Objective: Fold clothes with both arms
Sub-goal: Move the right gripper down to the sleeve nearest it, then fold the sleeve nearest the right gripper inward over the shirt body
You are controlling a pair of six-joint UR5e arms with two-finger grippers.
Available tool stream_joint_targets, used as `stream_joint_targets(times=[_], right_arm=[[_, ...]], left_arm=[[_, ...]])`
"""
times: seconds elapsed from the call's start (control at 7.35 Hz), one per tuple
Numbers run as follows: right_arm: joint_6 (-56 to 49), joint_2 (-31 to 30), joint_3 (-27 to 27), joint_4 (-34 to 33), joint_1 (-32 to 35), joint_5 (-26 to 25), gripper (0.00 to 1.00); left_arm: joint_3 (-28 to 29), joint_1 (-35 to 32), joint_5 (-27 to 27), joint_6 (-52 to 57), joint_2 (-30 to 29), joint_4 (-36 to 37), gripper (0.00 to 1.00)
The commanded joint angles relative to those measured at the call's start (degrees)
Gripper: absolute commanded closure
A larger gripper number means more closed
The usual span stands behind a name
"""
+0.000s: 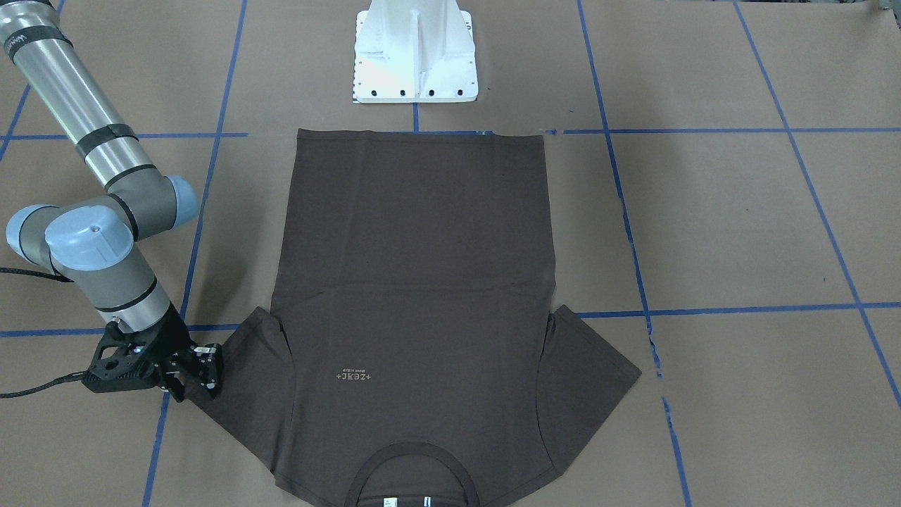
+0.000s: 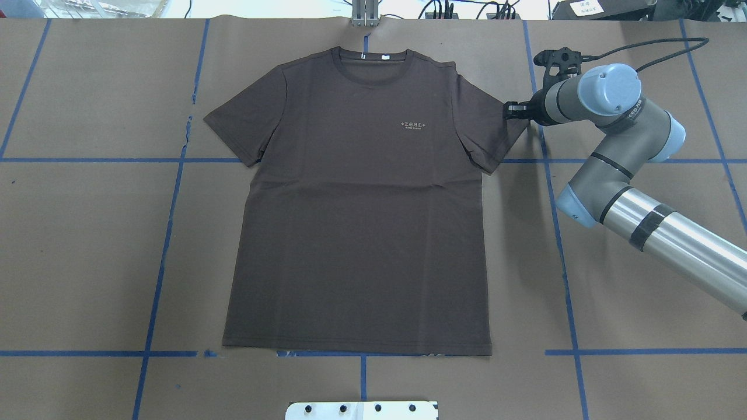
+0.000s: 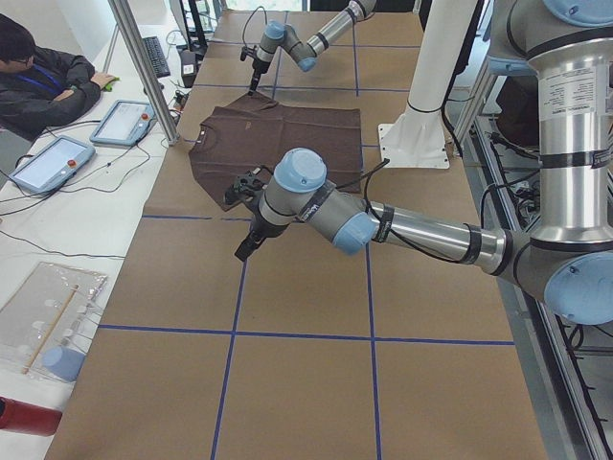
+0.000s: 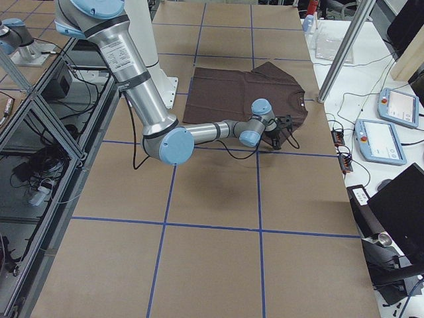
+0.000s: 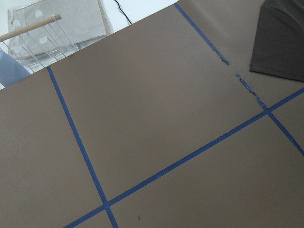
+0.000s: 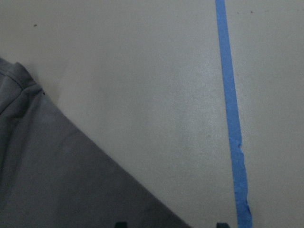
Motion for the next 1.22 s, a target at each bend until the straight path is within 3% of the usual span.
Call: stream_joint_targets(times=[0.0,0.27,0.54,0.82,1.09], right_arm=[[1.30,0.31,0.48,-0.04,-0.09,-0.01,1.00],[1.65,0.49,5.02,-3.35,-0.18,0.16,1.00],[4.09,3.98,13.88,-19.80,-1.66,-2.19,1.00],[11.98,12.23,13.93,-30.93,-8.06,-12.01,1.00],[14.13,15.94,9.91,-31.50,-10.20,-15.56,1.00]], left_arm=[[-0.09,-0.07,0.00,0.00,0.16,-0.02,0.00],[-0.09,-0.07,0.00,0.09,0.25,-0.02,0.00],[-0.01,0.01,0.00,0.09,0.25,-0.02,0.00],[0.08,0.01,0.09,0.09,0.25,-0.02,0.00],[0.08,0.01,0.09,0.00,0.25,-0.02,0.00]])
